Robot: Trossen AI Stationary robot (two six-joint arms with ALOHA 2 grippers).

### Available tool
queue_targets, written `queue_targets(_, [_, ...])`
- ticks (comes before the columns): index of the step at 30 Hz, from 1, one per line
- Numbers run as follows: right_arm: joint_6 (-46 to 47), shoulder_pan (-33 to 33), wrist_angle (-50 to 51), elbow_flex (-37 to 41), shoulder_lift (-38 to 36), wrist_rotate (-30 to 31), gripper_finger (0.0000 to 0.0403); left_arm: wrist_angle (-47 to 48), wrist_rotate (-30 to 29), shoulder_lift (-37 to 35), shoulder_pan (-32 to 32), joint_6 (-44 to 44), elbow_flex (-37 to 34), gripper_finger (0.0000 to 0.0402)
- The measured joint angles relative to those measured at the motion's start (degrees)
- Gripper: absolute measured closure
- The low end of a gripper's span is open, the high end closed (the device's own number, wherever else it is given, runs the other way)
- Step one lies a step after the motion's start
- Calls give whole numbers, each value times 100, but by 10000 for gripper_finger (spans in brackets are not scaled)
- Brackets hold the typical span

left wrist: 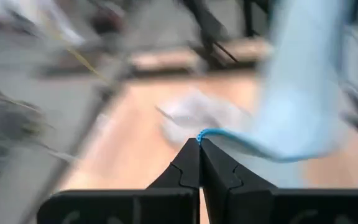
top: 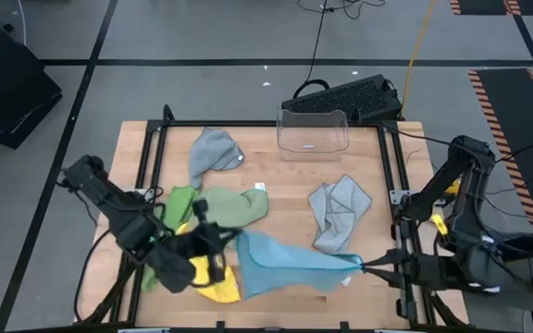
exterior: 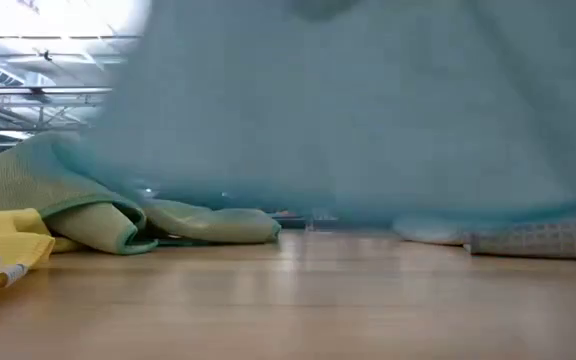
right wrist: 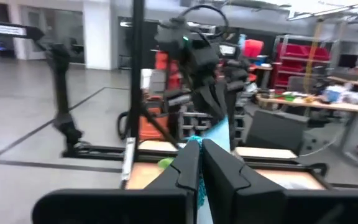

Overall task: Fold microfiber towels
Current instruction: Fold the blue towel

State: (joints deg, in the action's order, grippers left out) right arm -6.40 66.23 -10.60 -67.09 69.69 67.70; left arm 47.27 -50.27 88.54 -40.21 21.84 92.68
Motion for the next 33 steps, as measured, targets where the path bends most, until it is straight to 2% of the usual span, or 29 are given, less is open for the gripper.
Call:
queue_targets(3, [266, 142, 101, 9, 0, 2, 392, -334, 987, 113, -168, -234, 2, 399])
queue_targets(5, [292, 252, 101, 9, 0, 5, 392, -611, 1173, 173, -347, -583, 2, 400])
queue_targets(7, [338, 323, 75, 9, 0, 6, 392, -715, 994, 178, -491, -686, 2, 399])
queue_targets(9, [411, 337, 71, 9, 0, 91, 392, -665, 529, 151, -570, -661, 8, 399])
queue_targets(13, [423, 161, 301, 27, 120, 732, 392, -255, -302, 157, -550, -495, 11, 399])
queue_targets(16, [422, -99, 308, 224, 157, 1068, 392, 314, -519, 170, -272, -3, 11, 399])
queue_targets(20, [424, -572, 186, 807, 153, 1421, 392, 1434, -672, 199, 276, 1100, -8, 399])
queue_targets(22, [438, -857, 170, 1199, 148, 1530, 392, 1521, -661, 207, 576, 1376, -147, 397])
queue_targets(26, [953, -1389, 139, 2005, 75, 1236, 392, 1412, -103, 248, 1015, 1541, -614, 399])
queue_targets(30, [1689, -1757, 140, 2707, -90, 661, 392, 677, 428, 230, 1210, 1343, -1164, 396])
queue_targets(33, [2111, -2002, 135, 3136, -229, 255, 392, 153, 609, 237, 1227, 1113, -1464, 397])
